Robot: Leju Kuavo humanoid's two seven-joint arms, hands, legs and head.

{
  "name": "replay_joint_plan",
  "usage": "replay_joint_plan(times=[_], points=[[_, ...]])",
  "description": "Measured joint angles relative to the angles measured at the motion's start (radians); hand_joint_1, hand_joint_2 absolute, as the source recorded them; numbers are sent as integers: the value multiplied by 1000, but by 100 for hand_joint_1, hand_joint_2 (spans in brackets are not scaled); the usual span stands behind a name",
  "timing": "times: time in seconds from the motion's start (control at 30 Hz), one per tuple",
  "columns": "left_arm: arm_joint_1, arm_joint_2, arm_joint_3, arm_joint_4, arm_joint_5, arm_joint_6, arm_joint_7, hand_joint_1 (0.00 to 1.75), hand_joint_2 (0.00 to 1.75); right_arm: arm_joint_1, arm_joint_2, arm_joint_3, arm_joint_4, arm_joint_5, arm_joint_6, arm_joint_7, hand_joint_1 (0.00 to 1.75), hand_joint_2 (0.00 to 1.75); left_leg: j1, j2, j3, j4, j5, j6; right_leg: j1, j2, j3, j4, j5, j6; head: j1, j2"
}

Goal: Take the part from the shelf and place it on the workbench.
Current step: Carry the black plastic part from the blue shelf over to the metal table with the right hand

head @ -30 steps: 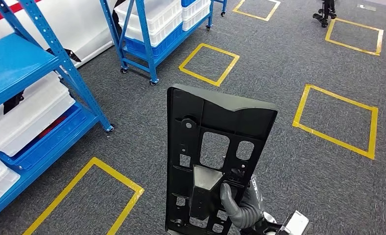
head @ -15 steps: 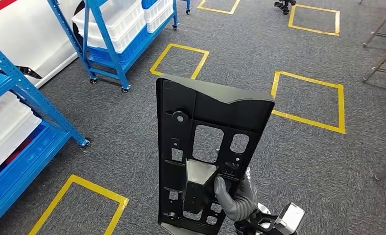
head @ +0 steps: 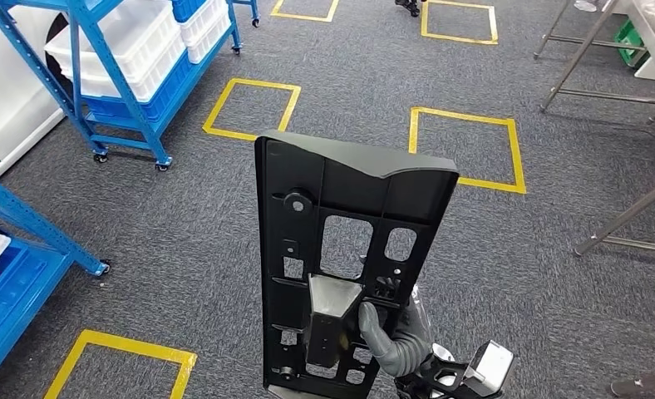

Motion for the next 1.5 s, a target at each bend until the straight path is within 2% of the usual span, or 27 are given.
replay_joint_plan(times=[0.07,0.1,0.2,0.27,0.33,0.4,0.43,0.47,0.5,0.57,0.63,0.7,0.73,0.8,0.87,0.93,0.97,1.03,1.1,1.13,1.2,1.27,1.33,1.4,1.43,1.47,1.5], points=[[0,-3,0,0,-1,-1,2,0,175,-1,0,0,1,0,2,0,175,175,-3,16,1,8,-8,-11,3,-36,73,-130,38,-6,0,0],[-1,-3,-1,0,-2,-1,2,0,175,-2,0,0,1,0,4,0,175,175,-4,23,2,12,-12,-17,7,-45,90,-163,43,-11,0,0],[-2,-4,-1,0,-2,-3,2,0,175,-2,0,0,2,-3,8,2,175,175,-4,41,6,15,-18,-35,13,-25,90,-174,43,-30,0,0],[-3,-5,-1,0,0,-2,-4,0,175,-3,1,0,4,-7,12,5,175,175,1,10,-5,48,-47,-44,9,-8,90,-179,48,-42,0,0],[-2,-5,-1,0,2,1,-9,0,175,-5,2,1,9,-10,16,8,175,175,5,-37,-56,165,-113,-50,9,10,89,-181,51,-51,0,0],[1,-5,-1,0,2,3,-10,0,175,-6,3,2,17,-10,17,9,175,175,5,-52,-118,296,-161,-51,13,33,88,-180,52,-54,0,0],[2,-5,-1,0,1,3,-10,0,175,-5,3,2,21,-10,15,10,175,175,5,-53,-130,317,-157,-49,15,45,88,-179,53,-54,0,0],[4,-5,-1,0,-1,3,-12,0,175,-5,3,2,24,-10,13,10,175,175,5,-56,-122,295,-132,-46,16,59,89,-178,53,-55,0,0],[4,-5,-1,0,-3,3,-16,0,175,-5,3,2,27,-10,10,10,175,175,4,-64,-97,237,-93,-41,17,72,90,-177,53,-54,0,0],[5,-4,-2,0,-6,4,-28,0,175,-6,3,2,29,-11,6,9,175,175,4,-110,-37,96,-30,-30,17,95,90,-174,53,-51,0,0],[3,-2,-2,0,-8,6,-41,0,175,-6,3,2,30,-11,3,10,175,175,2,-142,-11,33,-17,-22,13,115,83,-173,57,-40,0,0],[0,-2,-4,0,-15,6,-52,0,175,-5,3,2,30,-10,-5,12,175,175,2,-127,-7,21,-13,-15,11,135,76,-177,65,-25,0,0],[-1,-2,-5,0,-21,5,-57,0,175,-4,3,2,28,-9,-11,13,175,175,3,-115,-5,11,-7,-9,12,129,72,-174,63,-19,0,0],[0,-3,-12,0,-32,3,-64,0,175,-2,3,0,21,-8,-24,14,175,175,6,-87,2,-8,4,4,17,84,47,-122,27,-12,0,0],[2,-3,-22,0,-45,0,-73,0,175,3,3,-5,14,-7,-34,17,175,175,1,-58,1,-11,6,9,16,35,-13,2,-39,-7,0,0],[3,-3,-29,0,-54,-4,-78,0,175,13,3,-14,9,-7,-39,19,175,175,-1,-29,0,-9,5,10,11,20,-54,90,-66,-1,0,0],[2,-3,-32,0,-58,-6,-76,0,175,19,3,-19,5,-7,-41,20,175,175,-1,-17,0,-8,3,8,8,16,-47,80,-51,1,0,0],[0,-3,-40,0,-66,-11,-68,0,175,25,3,-25,-4,-7,-44,21,175,175,-1,5,2,-3,-3,3,6,-10,22,-42,9,3,0,0],[0,-2,-48,0,-73,-14,-59,0,175,27,4,-29,-14,-7,-45,22,175,175,-6,22,5,5,-13,-8,11,-49,86,-157,43,-6,0,0],[-1,-2,-52,0,-76,-16,-55,0,175,29,4,-31,-19,-7,-46,23,175,175,-8,29,7,8,-17,-14,14,-59,98,-180,45,-12,0,0],[-3,-1,-55,0,-79,-17,-52,0,175,32,6,-35,-25,-7,-47,25,175,175,-8,46,11,9,-22,-24,18,-43,95,-183,43,-23,0,0],[-5,-1,-58,0,-80,-18,-51,0,175,34,7,-40,-30,-8,-46,26,175,175,-3,26,7,29,-42,-35,14,-22,95,-187,47,-34,0,0],[-4,-1,-60,0,-81,-18,-51,0,175,35,11,-44,-33,-9,-46,27,175,175,3,-23,-32,125,-101,-42,11,-3,96,-190,50,-43,0,0],[-1,-1,-61,0,-83,-19,-52,0,175,34,14,-48,-33,-11,-45,29,175,175,4,-48,-98,268,-163,-45,13,20,95,-189,51,-48,0,0],[0,-1,-62,0,-85,-19,-52,0,175,35,14,-52,-32,-12,-45,29,175,175,4,-51,-120,311,-170,-45,14,34,96,-189,51,-48,0,0],[1,-1,-64,0,-87,-20,-52,0,175,35,14,-55,-31,-12,-44,30,175,175,4,-53,-125,315,-156,-44,15,47,97,-189,51,-48,0,0],[1,-1,-66,0,-89,-21,-52,0,175,34,14,-57,-31,-13,-44,30,175,175,4,-55,-112,276,-124,-42,15,61,99,-188,51,-48,0,0]])
